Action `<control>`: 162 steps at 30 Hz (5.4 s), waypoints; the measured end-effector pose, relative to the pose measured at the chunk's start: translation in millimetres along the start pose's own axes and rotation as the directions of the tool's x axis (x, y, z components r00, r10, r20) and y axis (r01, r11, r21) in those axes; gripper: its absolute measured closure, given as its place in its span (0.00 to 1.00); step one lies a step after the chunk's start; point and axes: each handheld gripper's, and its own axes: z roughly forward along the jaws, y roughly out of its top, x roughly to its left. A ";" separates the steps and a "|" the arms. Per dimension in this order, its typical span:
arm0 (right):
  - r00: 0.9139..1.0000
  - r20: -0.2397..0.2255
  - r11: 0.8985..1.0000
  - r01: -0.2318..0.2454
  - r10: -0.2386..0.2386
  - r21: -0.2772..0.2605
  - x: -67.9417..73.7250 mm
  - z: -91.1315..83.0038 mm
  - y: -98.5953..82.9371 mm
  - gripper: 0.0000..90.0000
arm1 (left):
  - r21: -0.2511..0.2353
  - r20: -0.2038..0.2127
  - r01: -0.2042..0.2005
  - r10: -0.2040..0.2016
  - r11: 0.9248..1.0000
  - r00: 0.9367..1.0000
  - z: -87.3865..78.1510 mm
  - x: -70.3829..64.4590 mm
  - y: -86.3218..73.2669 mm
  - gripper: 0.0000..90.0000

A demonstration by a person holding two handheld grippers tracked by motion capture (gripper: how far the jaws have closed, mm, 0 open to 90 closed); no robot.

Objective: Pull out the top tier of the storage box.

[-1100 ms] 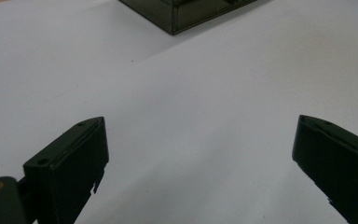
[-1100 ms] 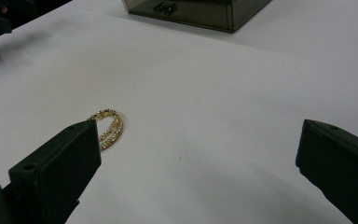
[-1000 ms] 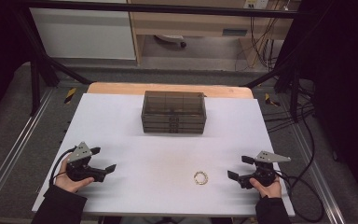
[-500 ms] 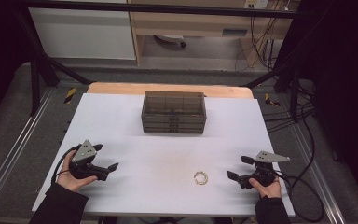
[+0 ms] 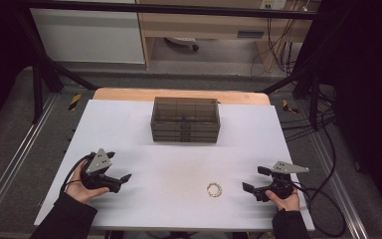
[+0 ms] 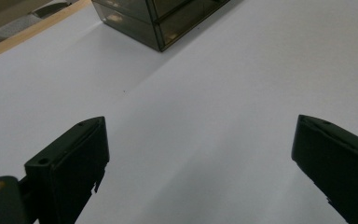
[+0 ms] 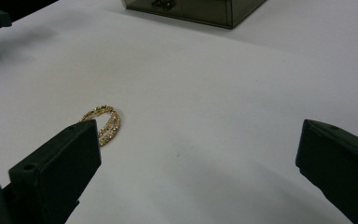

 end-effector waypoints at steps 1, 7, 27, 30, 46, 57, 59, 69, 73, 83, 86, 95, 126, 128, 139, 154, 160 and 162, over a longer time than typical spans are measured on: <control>1.000 0.000 1.000 0.000 0.000 0.000 0.0 0.0 0.0 0.01 | 0.005 -0.005 -0.013 0.013 1.000 1.000 0.0 -0.1 1.3 0.04; 1.000 0.001 1.000 0.000 0.000 0.001 0.0 -0.1 0.0 0.01 | 0.018 -0.020 -0.060 0.060 0.998 0.998 2.9 -3.0 8.2 0.04; 1.000 0.003 1.000 0.003 -0.003 0.003 -0.1 -0.7 0.1 0.01 | 0.075 -0.068 -0.249 0.254 0.966 0.965 21.0 -21.3 28.5 0.04; 1.000 0.002 1.000 0.001 -0.001 0.003 0.1 -0.4 0.1 0.01 | 0.080 -0.074 -0.272 0.278 0.959 0.958 23.7 -24.5 31.5 0.04; 1.000 0.004 1.000 0.005 -0.005 0.004 -0.1 -0.5 -0.1 0.01 | 0.097 -0.112 -0.399 0.408 0.912 0.906 36.4 -38.8 49.4 0.04; 1.000 0.003 1.000 0.005 -0.005 0.002 0.0 -0.6 0.0 0.01 | 0.102 -0.132 -0.466 0.476 0.879 0.869 48.7 -47.2 60.0 0.05; 1.000 0.004 1.000 0.004 -0.004 0.002 -0.1 -0.7 0.0 0.01 | 0.103 -0.133 -0.478 0.488 0.872 0.863 51.4 -48.9 61.5 0.05; 1.000 0.004 1.000 0.007 -0.007 0.004 -0.2 -0.6 -0.1 0.01 | 0.109 -0.166 -0.532 0.543 0.840 0.823 63.1 -56.3 72.0 0.06; 1.000 0.004 1.000 0.008 -0.008 0.004 -0.2 -0.6 -0.1 0.01 | 0.118 -0.185 -0.557 0.569 0.822 0.801 67.6 -58.6 75.4 0.06; 1.000 0.004 1.000 0.009 -0.009 0.004 -0.3 -0.8 0.0 0.01 | 0.138 -0.212 -0.621 0.636 0.771 0.742 81.7 -62.0 80.4 0.06; 1.000 0.004 1.000 0.009 -0.009 0.004 -0.2 -0.5 -0.1 0.01 | 0.142 -0.223 -0.637 0.652 0.758 0.725 84.9 -62.4 81.5 0.07; 1.000 0.004 1.000 0.009 -0.010 0.005 -0.3 -0.2 -0.1 0.01 | 0.128 -0.258 -0.681 0.687 0.721 0.679 94.8 -62.5 85.7 0.09; 1.000 0.004 1.000 0.011 -0.011 0.004 -0.6 -0.3 0.0 0.01 | 0.151 -0.350 -0.798 0.786 0.584 0.509 130.9 -71.4 104.9 0.22; 1.000 0.002 1.000 0.011 -0.011 0.004 -0.5 -0.4 0.0 0.01 | 0.155 -0.356 -0.801 0.789 0.578 0.501 132.4 -70.9 104.6 0.24; 1.000 -0.001 1.000 0.006 -0.006 0.007 0.1 0.1 -0.2 0.01 | 0.167 -0.367 -0.825 0.811 0.540 0.456 143.7 -72.6 103.6 0.31; 1.000 0.000 1.000 0.012 -0.012 0.004 -0.5 -0.2 -0.1 0.01 | 0.185 -0.400 -0.838 0.818 0.513 0.412 158.3 -74.1 103.5 0.44; 1.000 0.000 1.000 0.012 -0.012 0.004 -0.5 -0.3 -0.1 0.01 | 0.191 -0.406 -0.848 0.826 0.495 0.391 161.6 -76.0 103.9 0.52; 1.000 0.000 1.000 0.011 -0.011 0.003 -0.6 -0.4 0.0 0.01 | 0.196 -0.405 -0.850 0.830 0.489 0.384 163.0 -76.3 103.7 0.53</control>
